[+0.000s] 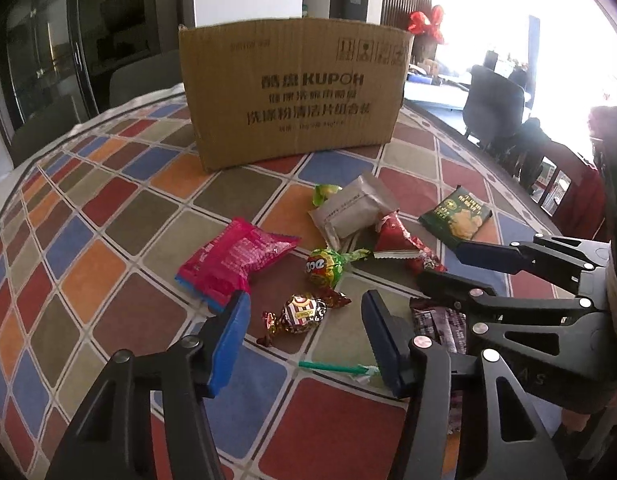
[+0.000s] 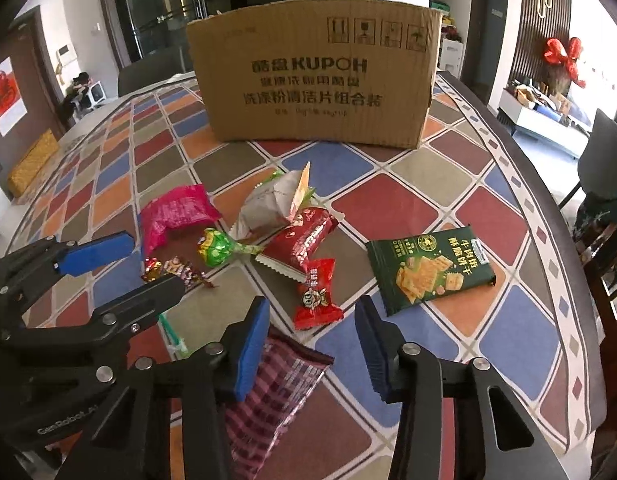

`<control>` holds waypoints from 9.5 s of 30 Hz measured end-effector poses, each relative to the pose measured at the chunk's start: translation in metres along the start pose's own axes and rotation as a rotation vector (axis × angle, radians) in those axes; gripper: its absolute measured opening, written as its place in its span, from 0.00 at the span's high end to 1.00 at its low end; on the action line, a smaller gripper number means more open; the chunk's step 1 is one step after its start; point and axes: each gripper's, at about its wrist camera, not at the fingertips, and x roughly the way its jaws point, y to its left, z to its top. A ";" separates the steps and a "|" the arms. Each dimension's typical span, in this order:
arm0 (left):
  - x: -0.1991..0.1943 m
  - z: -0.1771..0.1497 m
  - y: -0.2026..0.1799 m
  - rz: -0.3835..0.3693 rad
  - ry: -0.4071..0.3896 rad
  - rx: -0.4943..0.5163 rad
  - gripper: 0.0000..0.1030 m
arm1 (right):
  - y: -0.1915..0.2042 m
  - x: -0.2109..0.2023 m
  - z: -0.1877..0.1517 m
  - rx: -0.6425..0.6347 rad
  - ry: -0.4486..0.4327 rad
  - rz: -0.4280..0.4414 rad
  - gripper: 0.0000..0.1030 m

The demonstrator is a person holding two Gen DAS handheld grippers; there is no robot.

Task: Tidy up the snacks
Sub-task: 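Grasp the red-wrapped candy with the right tool while the left tool grasps a foil-wrapped sweet, then carry both sweets into the cardboard box and open both tools, then move both tools back toward the snacks beside the box, then close the left tool on the pink bag while the right tool approaches the red snack bar, then close the right tool on the red snack bar while the left tool holds the pink bag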

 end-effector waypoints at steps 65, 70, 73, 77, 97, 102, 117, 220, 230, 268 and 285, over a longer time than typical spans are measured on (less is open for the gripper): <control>0.011 0.005 0.006 -0.033 0.037 -0.043 0.73 | 0.005 -0.002 0.002 0.027 0.010 0.037 0.79; -0.002 0.010 0.003 -0.025 0.010 -0.048 0.73 | 0.005 -0.009 0.002 0.024 -0.005 0.040 0.79; -0.013 0.014 0.001 -0.022 -0.013 -0.046 0.73 | 0.006 -0.017 0.003 0.022 -0.023 0.044 0.79; -0.031 0.021 0.000 -0.019 -0.054 -0.053 0.73 | 0.005 -0.030 0.005 0.025 -0.053 0.049 0.79; -0.079 0.114 0.006 0.019 -0.269 -0.047 0.73 | -0.011 -0.089 0.088 0.007 -0.310 0.036 0.79; -0.085 0.142 0.011 0.039 -0.311 -0.038 0.73 | -0.017 -0.098 0.121 0.002 -0.362 0.016 0.79; -0.073 0.216 0.038 0.048 -0.304 -0.057 0.73 | -0.018 -0.091 0.203 -0.019 -0.349 0.024 0.79; 0.019 0.032 0.052 0.049 0.079 -0.005 0.18 | 0.006 0.026 0.044 0.162 0.101 0.003 0.52; 0.039 0.036 0.053 0.033 0.106 0.005 0.23 | 0.003 0.037 0.048 0.173 0.107 -0.013 0.54; 0.018 0.049 0.035 0.008 0.047 -0.015 0.65 | -0.011 0.022 0.034 0.164 0.072 0.026 0.91; -0.007 0.064 0.022 -0.023 -0.016 -0.046 0.65 | -0.012 -0.015 0.042 0.153 -0.036 0.050 0.95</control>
